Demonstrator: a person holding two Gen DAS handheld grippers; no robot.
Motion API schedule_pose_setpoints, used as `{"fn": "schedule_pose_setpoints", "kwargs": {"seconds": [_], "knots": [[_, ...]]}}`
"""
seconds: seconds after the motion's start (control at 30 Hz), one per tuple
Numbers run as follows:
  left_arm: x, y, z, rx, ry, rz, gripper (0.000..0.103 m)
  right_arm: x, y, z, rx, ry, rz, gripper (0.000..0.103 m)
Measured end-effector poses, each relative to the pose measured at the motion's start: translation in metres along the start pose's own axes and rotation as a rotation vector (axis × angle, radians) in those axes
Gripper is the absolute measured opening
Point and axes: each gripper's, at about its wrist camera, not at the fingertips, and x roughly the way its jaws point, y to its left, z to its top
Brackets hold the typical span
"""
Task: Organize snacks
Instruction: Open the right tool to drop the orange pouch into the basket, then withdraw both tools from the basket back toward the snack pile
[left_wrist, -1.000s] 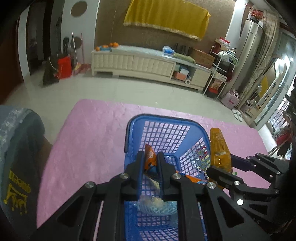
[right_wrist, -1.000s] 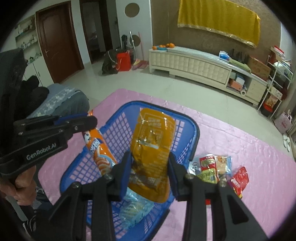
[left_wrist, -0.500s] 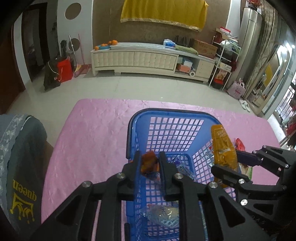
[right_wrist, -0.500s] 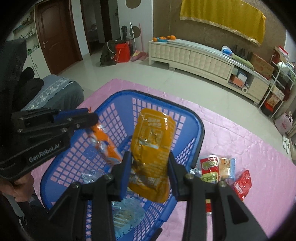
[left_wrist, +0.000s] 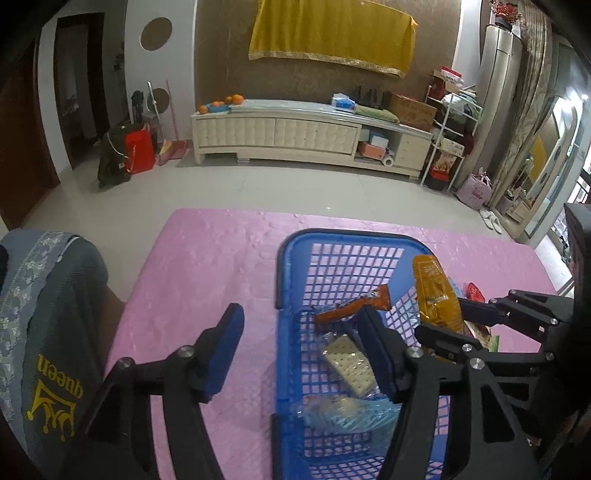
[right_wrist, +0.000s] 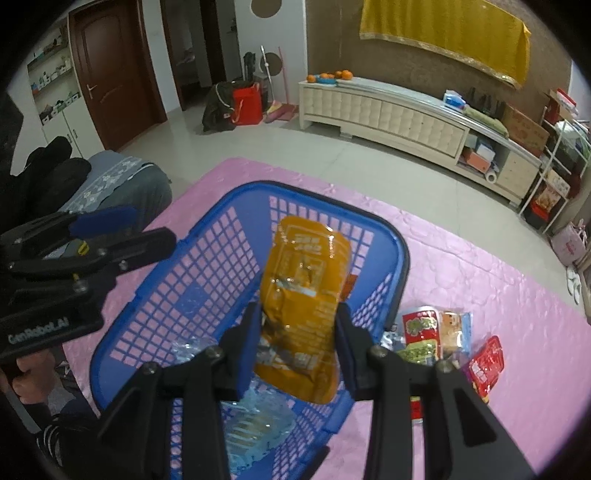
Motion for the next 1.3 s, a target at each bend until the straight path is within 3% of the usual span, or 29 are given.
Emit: {"fn": "schedule_pose_setpoints", "kwargs": {"seconds": [0.37, 0.47, 0.63, 0.8, 0.93, 1.07, 1.3], "knots": [[-0.003, 0.026, -0.016, -0.027, 0.027, 0.029, 0.065, 0.031, 0.025, 0.003, -0.024, 0.063, -0.007, 0.043], [-0.005, 0.029, -0.017, -0.036, 0.023, 0.029, 0.065, 0.034, 0.024, 0.003, 0.001, 0.065, -0.037, 0.062], [-0.011, 0.028, -0.020, -0.050, 0.021, 0.026, 0.065, 0.026, 0.017, 0.005, 0.046, 0.041, -0.044, 0.084], [-0.026, 0.018, -0.022, -0.037, 0.005, 0.026, 0.065, 0.001, 0.014, 0.001, 0.052, 0.010, -0.041, 0.086], [-0.046, 0.003, -0.022, -0.005, -0.022, 0.024, 0.072, -0.022, 0.010, -0.005, 0.042, -0.015, -0.054, 0.087], [-0.069, -0.022, -0.019, 0.033, -0.052, 0.011, 0.078, -0.057, -0.001, -0.017, 0.054, -0.045, -0.065, 0.087], [-0.111, -0.075, -0.019, 0.112, -0.108, -0.032, 0.079, -0.120, -0.034, -0.039, 0.115, -0.097, -0.111, 0.087]]}}
